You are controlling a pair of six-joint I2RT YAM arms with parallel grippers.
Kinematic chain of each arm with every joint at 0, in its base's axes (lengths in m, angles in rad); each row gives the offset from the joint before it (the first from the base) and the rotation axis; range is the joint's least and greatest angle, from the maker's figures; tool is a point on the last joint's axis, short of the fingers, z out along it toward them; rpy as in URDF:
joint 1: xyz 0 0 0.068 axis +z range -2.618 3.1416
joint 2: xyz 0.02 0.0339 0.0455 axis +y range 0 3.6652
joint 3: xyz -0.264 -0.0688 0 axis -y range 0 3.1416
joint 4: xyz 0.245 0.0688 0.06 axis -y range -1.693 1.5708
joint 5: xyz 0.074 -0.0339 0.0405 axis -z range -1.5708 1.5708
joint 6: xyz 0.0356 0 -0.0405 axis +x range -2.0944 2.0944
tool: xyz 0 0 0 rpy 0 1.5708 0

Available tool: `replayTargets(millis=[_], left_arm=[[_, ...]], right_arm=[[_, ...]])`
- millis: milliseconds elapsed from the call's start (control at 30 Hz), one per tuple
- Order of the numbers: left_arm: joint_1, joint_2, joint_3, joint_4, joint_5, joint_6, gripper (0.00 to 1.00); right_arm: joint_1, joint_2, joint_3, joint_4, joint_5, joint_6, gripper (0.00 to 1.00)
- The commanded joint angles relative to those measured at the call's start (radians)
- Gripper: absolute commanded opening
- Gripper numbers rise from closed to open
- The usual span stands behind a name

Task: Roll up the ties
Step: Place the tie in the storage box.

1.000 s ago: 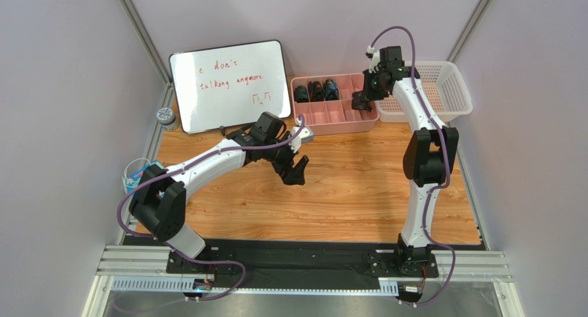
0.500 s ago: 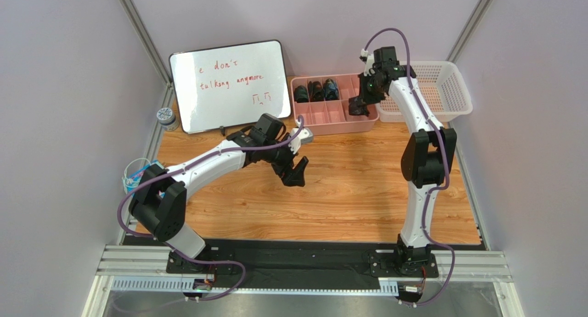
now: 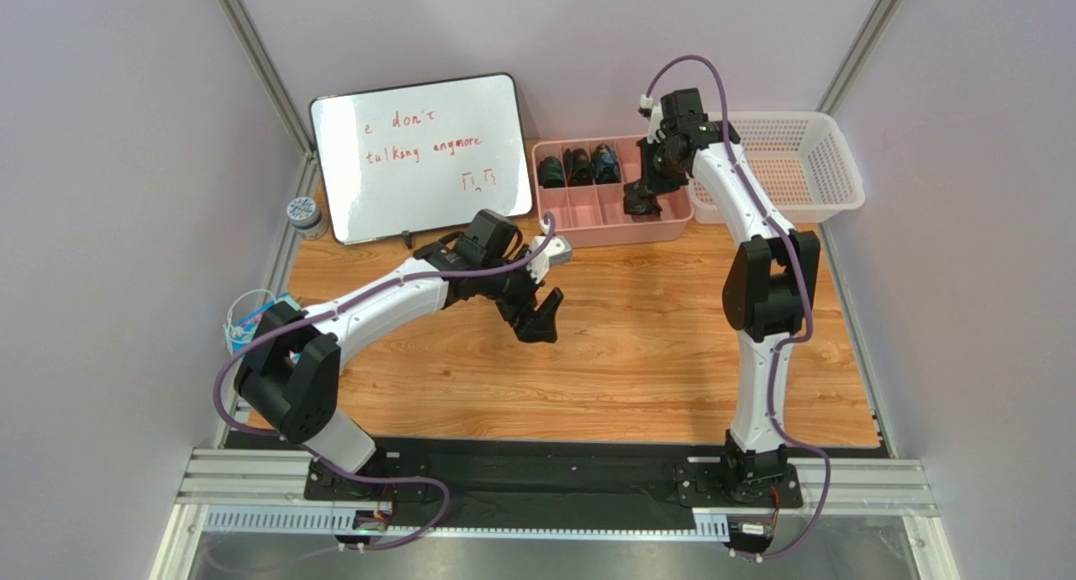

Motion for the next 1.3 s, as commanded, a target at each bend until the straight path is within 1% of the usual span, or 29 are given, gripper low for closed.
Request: replayTargets(millis=[0,100,400,433,533,700,933,1267], left_arm=[[0.006,-0.047,-0.005,0.023,0.011,-0.015,1.0],[0.006,-0.043,-0.002,0.025,0.009,-0.015,1.0],[0.006,-0.038,-0.005,0.025,0.022,-0.015,1.0],[0.006,-0.036,-0.005,0.023,0.022,-0.015,1.0],[0.006,-0.035,-0.005,0.022,0.02,-0.014,1.0],[0.006,-0.032,-0.005,0.019,0.026,-0.014,0.99],[0.006,-0.018,-0.002,0.022,0.04,-0.017,1.0],[0.006,-0.01,0.001,0.018,0.051,-0.02,1.0]], right_arm=[[0.021,0.036,0.04,-0.003,0.094,-0.009,0.0],[0.028,0.056,0.038,-0.012,0.119,-0.014,0.0],[0.028,0.112,0.031,-0.053,0.119,-0.021,0.0],[0.028,0.129,0.037,-0.061,0.152,-0.023,0.0],[0.025,0.157,0.046,-0.087,0.162,-0.02,0.0],[0.023,0.157,0.0,-0.102,0.176,-0.02,0.0],[0.049,0.165,0.031,-0.078,0.258,-0.077,0.0],[0.075,0.201,0.028,-0.104,0.307,-0.123,0.0]])
